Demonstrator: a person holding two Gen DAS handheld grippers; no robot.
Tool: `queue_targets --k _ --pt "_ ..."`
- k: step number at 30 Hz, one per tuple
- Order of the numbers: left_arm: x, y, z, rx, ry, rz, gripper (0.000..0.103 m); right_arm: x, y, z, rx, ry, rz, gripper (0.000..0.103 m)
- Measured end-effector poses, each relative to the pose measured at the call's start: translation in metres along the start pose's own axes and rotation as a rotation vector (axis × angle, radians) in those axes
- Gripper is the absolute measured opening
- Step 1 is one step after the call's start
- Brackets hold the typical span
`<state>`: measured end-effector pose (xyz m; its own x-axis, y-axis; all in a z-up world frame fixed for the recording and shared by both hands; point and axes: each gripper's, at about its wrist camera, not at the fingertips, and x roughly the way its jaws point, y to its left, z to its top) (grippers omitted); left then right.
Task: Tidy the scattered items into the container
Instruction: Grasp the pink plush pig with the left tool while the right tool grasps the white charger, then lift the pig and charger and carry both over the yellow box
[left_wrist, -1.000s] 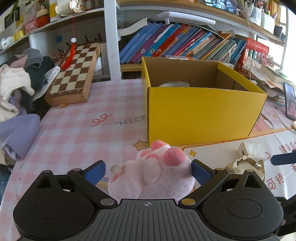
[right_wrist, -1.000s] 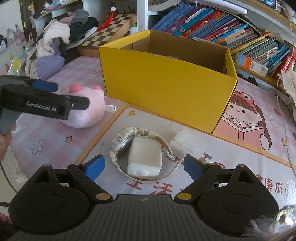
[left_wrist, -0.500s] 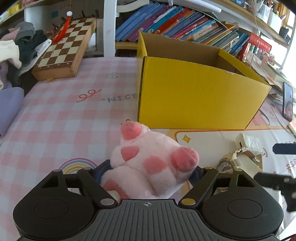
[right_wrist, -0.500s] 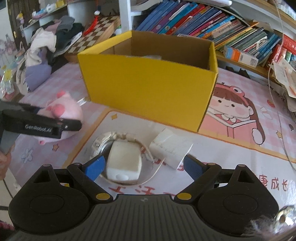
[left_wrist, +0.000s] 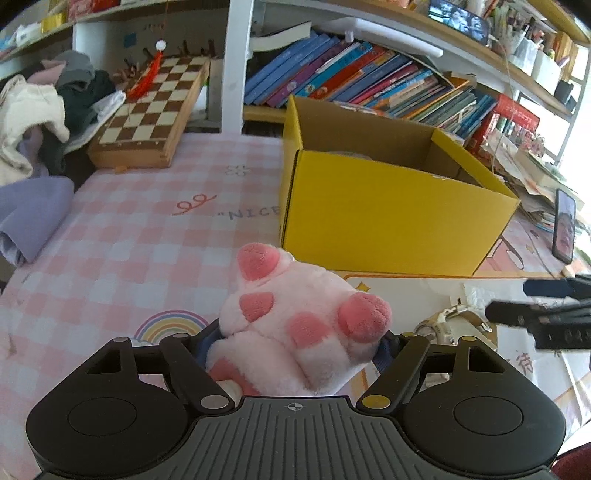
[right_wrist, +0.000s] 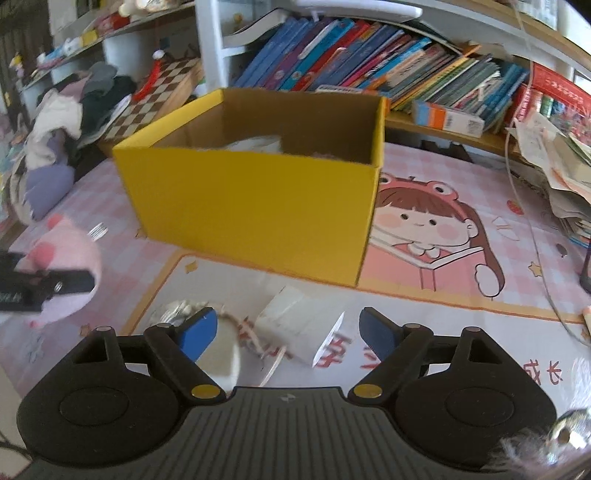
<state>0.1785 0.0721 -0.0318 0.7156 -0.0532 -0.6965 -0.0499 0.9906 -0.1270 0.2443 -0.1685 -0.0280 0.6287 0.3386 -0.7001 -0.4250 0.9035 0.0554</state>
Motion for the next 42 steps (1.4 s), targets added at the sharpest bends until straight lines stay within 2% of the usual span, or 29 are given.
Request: queue_targets --k 4,8,12,23,25,42 --pt "-0.003 -0.004 0.002 0.011 -0.009 0.003 0.078 0.009 -0.005 0.008 0.019 0.002 -0.023 0.078" --pt "-0.005 -0.006 0.002 0.015 -0.008 0.013 0.078 0.026 -0.011 0.013 0.056 0.05 -0.041 0.071" --pt "-0.008 -0.006 0.002 0.017 -0.007 0.024 0.078 0.04 -0.015 0.014 0.082 0.099 -0.036 0.069" --pt "-0.009 -0.012 0.002 0.029 -0.002 0.022 0.078 0.053 -0.015 0.007 0.09 0.163 0.002 0.068" --pt "-0.008 -0.013 0.001 0.03 -0.001 0.017 0.078 0.051 -0.016 0.006 0.09 0.164 0.0 0.063" --pt "-0.017 -0.023 0.0 0.06 -0.039 -0.048 0.078 0.021 -0.025 -0.004 0.092 0.125 -0.056 0.062"
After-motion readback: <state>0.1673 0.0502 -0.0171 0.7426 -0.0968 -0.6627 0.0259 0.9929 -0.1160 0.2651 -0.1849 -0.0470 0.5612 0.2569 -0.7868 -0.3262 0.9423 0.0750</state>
